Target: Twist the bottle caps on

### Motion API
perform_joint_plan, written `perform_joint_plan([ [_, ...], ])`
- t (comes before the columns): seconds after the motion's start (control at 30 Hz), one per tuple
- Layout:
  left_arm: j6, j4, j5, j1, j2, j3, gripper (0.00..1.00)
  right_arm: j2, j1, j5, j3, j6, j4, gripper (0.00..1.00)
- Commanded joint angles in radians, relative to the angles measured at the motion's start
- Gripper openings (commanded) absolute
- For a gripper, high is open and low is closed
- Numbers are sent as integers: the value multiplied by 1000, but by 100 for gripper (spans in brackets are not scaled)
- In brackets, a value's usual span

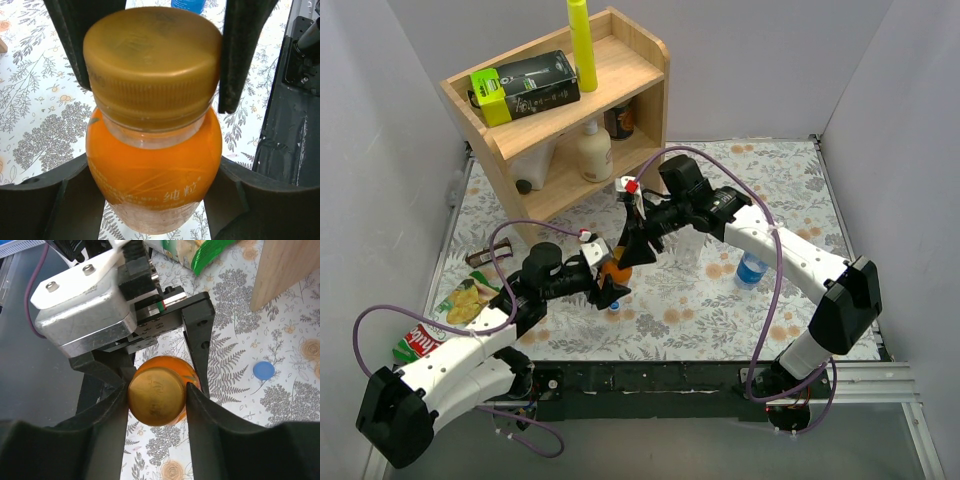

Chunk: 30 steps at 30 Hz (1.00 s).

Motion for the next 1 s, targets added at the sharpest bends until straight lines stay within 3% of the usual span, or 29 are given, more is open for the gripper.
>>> perform_joint_plan([
  [0.0,6,21,35,-4,8,41,26,-23,0,4,48,11,59,24],
  [0.07,-9,35,-7,-4,5,37,55,-17,-6,39,88,-25,16,16],
  [0.1,-9,47,-21,-4,4,30,80,-17,-18,70,137,-64,-22,14],
  [0.17,9,52,-76,-4,10,29,98,-10,-93,93,192,-72,-50,14],
  [0.27,32,25,-186,-3,46,55,98,26,-255,96,351,-86,-127,13],
  [0.47,101,-28,-213,25,178,144,98,168,-564,42,737,-163,-418,12],
  [0.7,132,2,-162,66,310,227,98,153,-748,345,564,-180,-300,10],
  [0.97,112,-20,-116,100,410,282,98,167,-914,415,302,-223,-95,11],
])
